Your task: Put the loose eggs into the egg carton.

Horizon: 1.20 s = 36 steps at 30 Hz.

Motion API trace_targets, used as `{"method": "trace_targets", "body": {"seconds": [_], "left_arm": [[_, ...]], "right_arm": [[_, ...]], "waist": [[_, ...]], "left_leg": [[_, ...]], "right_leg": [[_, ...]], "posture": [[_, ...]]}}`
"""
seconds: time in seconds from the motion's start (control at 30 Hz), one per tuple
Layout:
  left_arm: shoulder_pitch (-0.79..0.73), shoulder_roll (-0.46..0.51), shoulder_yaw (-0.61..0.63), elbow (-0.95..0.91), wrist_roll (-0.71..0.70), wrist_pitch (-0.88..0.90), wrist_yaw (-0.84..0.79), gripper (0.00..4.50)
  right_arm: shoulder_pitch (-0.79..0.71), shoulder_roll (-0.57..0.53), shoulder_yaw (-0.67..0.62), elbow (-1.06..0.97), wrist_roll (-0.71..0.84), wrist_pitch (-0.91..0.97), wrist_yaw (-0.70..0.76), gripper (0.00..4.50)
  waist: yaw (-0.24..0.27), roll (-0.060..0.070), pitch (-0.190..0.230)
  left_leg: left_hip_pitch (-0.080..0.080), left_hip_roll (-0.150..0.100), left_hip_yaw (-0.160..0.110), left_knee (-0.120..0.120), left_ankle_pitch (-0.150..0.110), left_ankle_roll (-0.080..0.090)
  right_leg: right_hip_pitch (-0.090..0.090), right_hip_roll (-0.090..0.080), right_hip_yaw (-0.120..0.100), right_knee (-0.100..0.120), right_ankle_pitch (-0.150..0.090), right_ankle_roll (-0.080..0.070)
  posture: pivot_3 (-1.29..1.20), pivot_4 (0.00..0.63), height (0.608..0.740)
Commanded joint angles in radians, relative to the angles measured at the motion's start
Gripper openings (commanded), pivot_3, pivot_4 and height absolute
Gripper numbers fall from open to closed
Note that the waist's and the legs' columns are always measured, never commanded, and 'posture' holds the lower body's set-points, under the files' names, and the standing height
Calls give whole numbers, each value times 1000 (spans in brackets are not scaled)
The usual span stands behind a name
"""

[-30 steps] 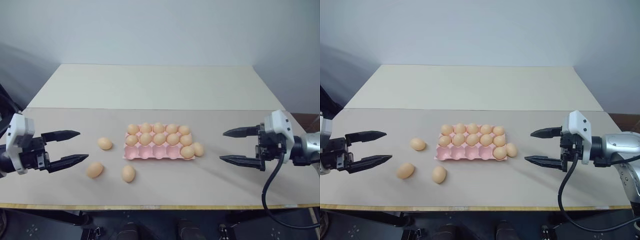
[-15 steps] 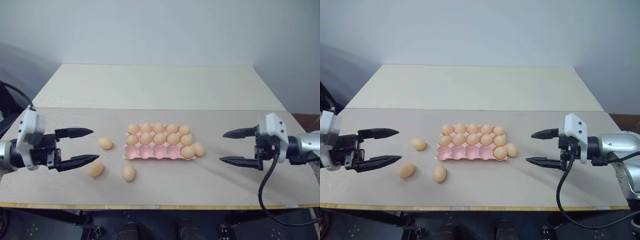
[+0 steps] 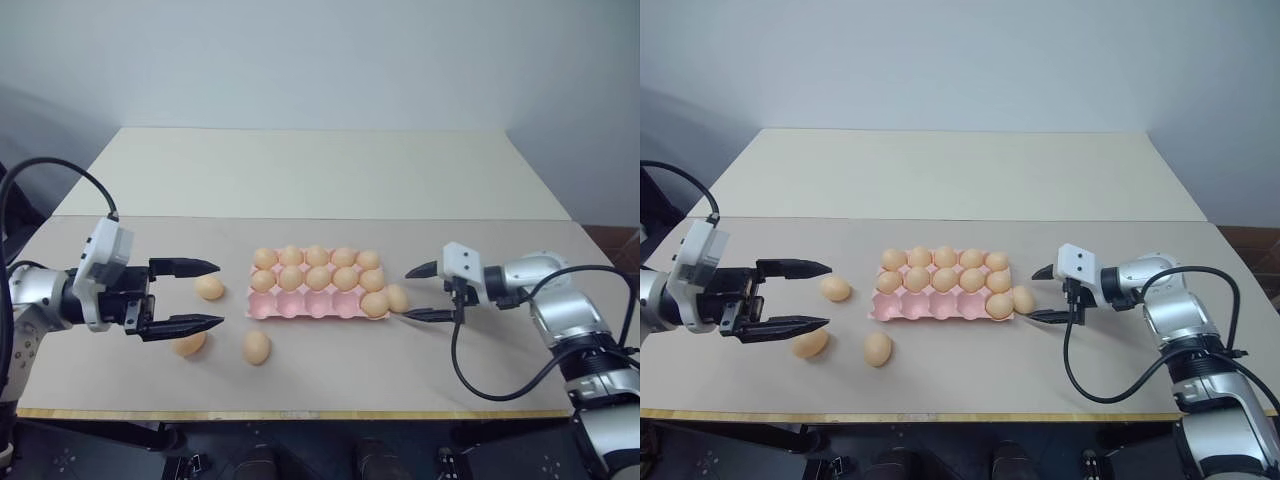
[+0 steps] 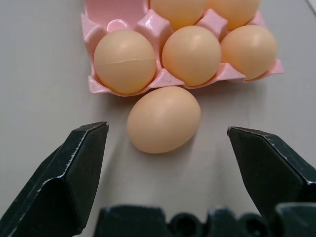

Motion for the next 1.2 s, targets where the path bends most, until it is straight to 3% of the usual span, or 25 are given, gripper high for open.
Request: {"method": "trace_targets", "body": {"seconds": [0.03, 0.27, 0.37, 0.5, 0.83, 1.0, 1.1, 1.2], "left_arm": [[-15, 11, 12, -9, -6, -10, -11, 4476], [-13, 11, 14, -15, -2, -9, -9, 4476], [-11, 12, 14, -17, 1, -11, -9, 4500], [-14, 13, 15, -12, 9, -16, -8, 4500], [-22, 7, 4, 5, 26, -30, -15, 4500], [-34, 3, -12, 21, 36, -41, -23, 4500], [-44, 4, -21, 27, 38, -46, -27, 4500], [-49, 8, -23, 32, 40, -52, -29, 4500]], "right_arm": [[-45, 19, 5, 63, -31, -70, 12, 4500], [-74, 72, 26, 167, -82, -149, 8, 4500], [-75, 89, 8, 189, -76, -169, 3, 3891], [-63, 80, -22, 177, -60, -164, -9, 2517], [57, -31, -105, -1, 6, -84, 16, 2517], [61, -11, -98, -32, 1, -39, -19, 2517], [51, 11, -89, -50, -1, -8, -31, 3085], [56, 22, -86, -75, -3, 0, -28, 4068]], "waist": [[1, 0, 0], [0, 0, 0], [-1, 0, 0], [-2, 0, 0], [3, 0, 0], [-6, 0, 0], [-8, 0, 0], [-4, 0, 0]], "left_leg": [[0, 0, 0, 0, 0, 0], [1, 0, 0, 0, 0, 0], [1, 0, 0, 0, 0, 0], [1, 0, 0, 0, 0, 0], [1, 0, 0, 0, 0, 0], [2, 0, 0, 0, 0, 0], [2, 0, 0, 0, 0, 0], [2, 0, 0, 0, 0, 0]], "right_leg": [[0, 0, 0, 0, 0, 0], [0, 0, 0, 1, 0, 0], [0, 0, 0, 2, 0, 0], [0, 0, 0, 2, 0, 0], [1, 0, 0, 2, 0, 0], [1, 0, 1, 4, 0, 0], [0, 0, 1, 4, 0, 0], [0, 0, 1, 3, 0, 0]], "posture": [[0, 150, 740], [0, 150, 740], [0, 150, 740], [0, 150, 740], [0, 150, 740], [0, 150, 740], [0, 150, 740], [0, 150, 740]]}}
